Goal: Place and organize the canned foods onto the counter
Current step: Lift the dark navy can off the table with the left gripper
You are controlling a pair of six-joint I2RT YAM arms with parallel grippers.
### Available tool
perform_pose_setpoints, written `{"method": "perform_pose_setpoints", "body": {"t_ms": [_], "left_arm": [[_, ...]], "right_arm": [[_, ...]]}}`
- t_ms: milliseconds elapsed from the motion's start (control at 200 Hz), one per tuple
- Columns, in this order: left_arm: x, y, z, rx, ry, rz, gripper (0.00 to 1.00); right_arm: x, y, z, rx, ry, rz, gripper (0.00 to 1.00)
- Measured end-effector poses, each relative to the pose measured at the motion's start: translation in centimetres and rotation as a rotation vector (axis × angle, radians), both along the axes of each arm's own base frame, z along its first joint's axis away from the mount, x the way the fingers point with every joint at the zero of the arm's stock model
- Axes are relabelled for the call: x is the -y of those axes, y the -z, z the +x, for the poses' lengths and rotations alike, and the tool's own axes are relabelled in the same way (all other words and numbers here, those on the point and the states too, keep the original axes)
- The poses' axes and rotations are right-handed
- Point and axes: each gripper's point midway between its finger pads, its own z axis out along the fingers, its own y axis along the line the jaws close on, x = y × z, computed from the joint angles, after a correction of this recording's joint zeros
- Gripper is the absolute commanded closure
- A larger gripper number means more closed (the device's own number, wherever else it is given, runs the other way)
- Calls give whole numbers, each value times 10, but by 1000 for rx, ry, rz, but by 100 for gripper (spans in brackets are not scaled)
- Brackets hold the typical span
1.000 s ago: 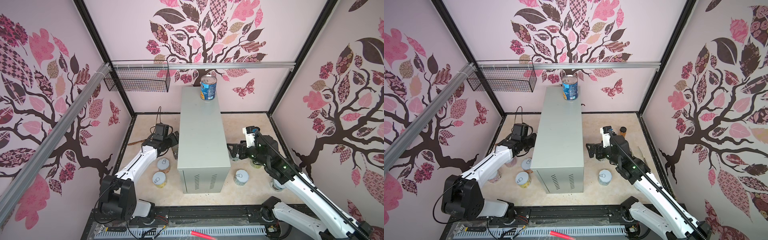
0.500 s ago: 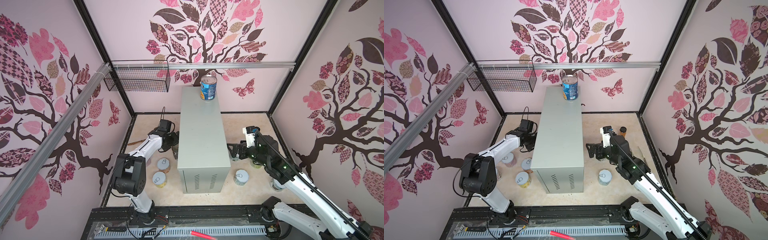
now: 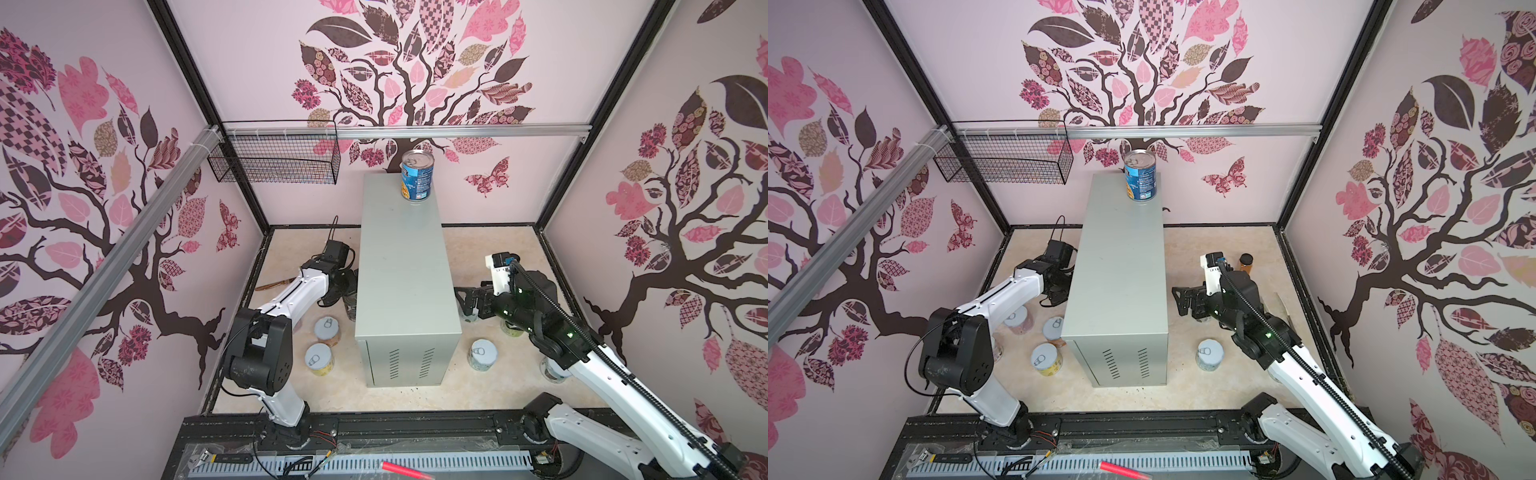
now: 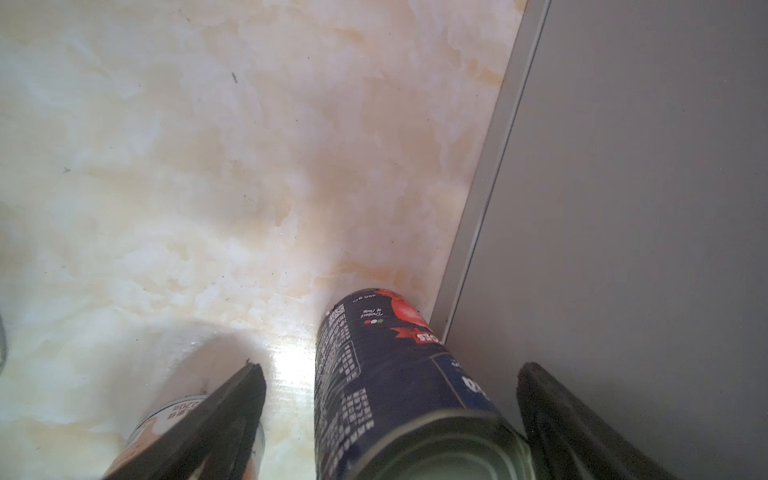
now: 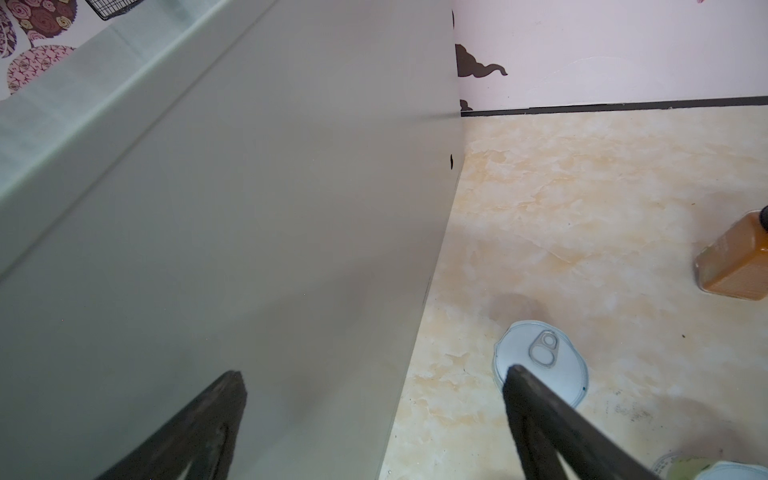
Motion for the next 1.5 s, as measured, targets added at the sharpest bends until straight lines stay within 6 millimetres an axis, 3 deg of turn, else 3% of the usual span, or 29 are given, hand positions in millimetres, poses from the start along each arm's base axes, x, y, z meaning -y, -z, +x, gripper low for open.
{"method": "perform_pose_setpoints", "body": {"t_ms": [220,425,690,915,1500], "left_arm": [[21,-6,-28,3,95,10,5],[21,0,-40,-26,117,26,3],[19,1,-38,-9,110,59,7],[16,14,-37,5,79,84,9],[6,30,-12,80,11,177,14]], "right_arm": [[7,-2,1,10,28,-5,0],[8,-3,1,11,32,-6,0],[8,-3,0,11,32,-7,0],[8,-2,0,9,32,-6,0],[2,4,-2,-15,46,20,0]]}}
